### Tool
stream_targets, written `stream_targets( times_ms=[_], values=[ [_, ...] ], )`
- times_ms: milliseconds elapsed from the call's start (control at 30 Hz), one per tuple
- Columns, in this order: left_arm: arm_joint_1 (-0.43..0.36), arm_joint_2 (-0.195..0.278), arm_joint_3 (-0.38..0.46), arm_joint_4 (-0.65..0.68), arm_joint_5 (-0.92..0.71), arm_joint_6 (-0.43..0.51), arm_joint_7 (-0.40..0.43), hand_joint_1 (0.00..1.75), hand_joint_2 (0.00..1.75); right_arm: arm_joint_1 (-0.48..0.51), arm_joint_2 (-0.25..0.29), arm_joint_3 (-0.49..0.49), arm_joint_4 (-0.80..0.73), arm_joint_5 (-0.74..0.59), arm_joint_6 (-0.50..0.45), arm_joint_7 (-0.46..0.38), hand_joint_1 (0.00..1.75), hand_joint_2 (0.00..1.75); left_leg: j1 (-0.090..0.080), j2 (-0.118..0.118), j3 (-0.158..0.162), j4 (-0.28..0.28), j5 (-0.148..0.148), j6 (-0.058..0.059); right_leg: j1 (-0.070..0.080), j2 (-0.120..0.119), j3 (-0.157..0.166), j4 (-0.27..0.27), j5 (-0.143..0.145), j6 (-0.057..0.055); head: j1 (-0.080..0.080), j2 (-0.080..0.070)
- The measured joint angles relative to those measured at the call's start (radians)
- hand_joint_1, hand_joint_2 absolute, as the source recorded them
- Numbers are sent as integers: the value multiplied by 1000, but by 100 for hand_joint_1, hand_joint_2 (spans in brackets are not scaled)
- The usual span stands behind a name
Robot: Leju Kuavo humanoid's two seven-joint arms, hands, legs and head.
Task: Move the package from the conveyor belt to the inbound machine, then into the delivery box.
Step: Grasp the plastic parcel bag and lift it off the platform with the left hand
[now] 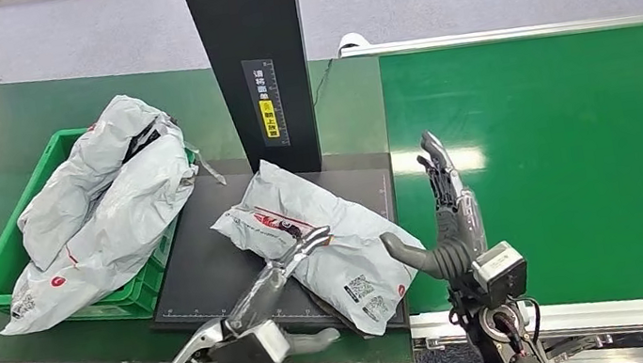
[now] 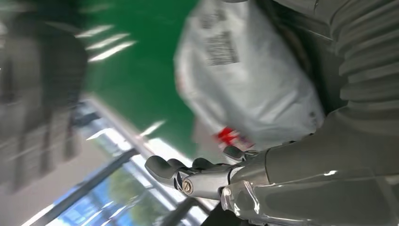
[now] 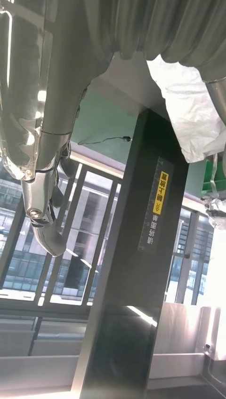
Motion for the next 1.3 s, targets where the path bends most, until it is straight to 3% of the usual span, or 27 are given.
stream_targets(
  times_ms=[100, 167, 467, 667, 900, 1067, 1167, 1300],
  values=[
    [-93, -24, -35, 148, -202, 121, 190, 0, 175, 6, 13, -7, 0, 33, 3, 8, 0, 175, 0, 0, 0, 0, 0, 0, 0, 0, 1, 0, 0, 0, 0, 0],
    [-150, -48, -44, 243, -295, 183, 274, 0, 175, 9, 24, -9, 0, 51, 3, 13, 0, 175, 0, 1, 0, 0, 0, 0, 0, 0, 1, 0, 1, 0, 0, 0],
    [-233, -91, -46, 420, -390, 273, 336, 0, 175, 26, 46, -29, -1, 71, 5, 22, 0, 175, 0, 1, 0, 0, 0, 0, 0, 0, 0, 0, 1, 0, 0, 0],
    [-237, -96, -7, 418, -388, 500, 313, 0, 175, 54, 48, -40, -29, 72, 5, 29, 0, 175, 0, 1, 0, 0, 0, 0, 0, 0, 1, 0, 1, 0, 0, 0],
    [-245, -91, 3, 426, -481, 382, 351, 0, 175, 45, 48, -43, -30, 72, 8, 34, 0, 175, 0, 1, 0, 0, 0, 0, 0, 0, 1, 0, 1, 0, 0, 0],
    [-249, -91, 3, 447, -498, 367, 354, 1, 175, 39, 48, -43, -22, 72, 8, 33, 0, 175, 0, 0, 0, 0, 0, 0, 0, 0, 1, 0, 1, 0, 0, 0],
    [-254, -91, 2, 455, -504, 340, 357, 23, 175, 38, 48, -43, -19, 70, 8, 32, 0, 175, 0, 0, 0, 0, 0, 0, 0, 0, 1, 0, 1, 0, 0, 0],
    [-266, -94, -3, 476, -521, 281, 364, 159, 175, 34, 48, -43, -12, 70, 8, 32, 0, 175, 0, 0, 1, 0, 0, 0, 0, 0, 2, 0, 1, 0, 0, 0]
  ],
)
